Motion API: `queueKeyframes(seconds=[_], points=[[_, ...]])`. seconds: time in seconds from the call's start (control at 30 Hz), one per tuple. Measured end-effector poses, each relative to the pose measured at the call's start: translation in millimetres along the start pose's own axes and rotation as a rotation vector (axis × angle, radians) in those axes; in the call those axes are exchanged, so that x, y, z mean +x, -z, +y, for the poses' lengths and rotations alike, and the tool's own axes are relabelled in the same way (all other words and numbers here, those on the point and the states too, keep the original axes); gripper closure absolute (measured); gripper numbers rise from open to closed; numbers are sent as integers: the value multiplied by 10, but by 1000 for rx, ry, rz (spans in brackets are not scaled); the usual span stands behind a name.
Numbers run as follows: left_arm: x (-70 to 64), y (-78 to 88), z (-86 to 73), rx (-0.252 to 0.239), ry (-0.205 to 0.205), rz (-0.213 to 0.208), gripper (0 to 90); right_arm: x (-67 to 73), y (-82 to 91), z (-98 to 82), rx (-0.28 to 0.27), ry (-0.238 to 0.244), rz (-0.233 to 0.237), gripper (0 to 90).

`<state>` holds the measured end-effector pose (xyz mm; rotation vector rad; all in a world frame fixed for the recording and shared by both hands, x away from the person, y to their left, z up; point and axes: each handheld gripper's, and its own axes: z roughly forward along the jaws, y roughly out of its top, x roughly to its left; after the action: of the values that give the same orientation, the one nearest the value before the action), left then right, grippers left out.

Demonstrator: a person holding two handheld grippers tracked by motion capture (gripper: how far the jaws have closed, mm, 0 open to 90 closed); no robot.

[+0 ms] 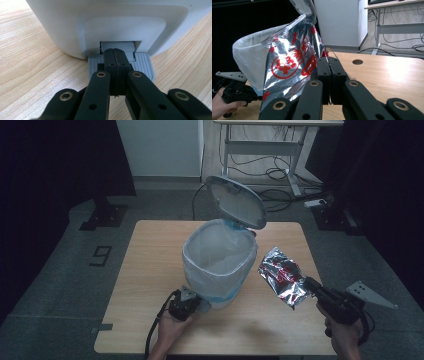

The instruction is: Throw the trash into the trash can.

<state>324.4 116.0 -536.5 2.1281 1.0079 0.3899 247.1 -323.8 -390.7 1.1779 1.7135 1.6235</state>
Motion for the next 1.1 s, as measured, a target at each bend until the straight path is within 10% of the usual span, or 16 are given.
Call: queueKeyframes(seconds=[1.1], points=[[12, 3, -7, -3, 11, -7, 900, 165, -155, 390, -34, 15, 44, 884]])
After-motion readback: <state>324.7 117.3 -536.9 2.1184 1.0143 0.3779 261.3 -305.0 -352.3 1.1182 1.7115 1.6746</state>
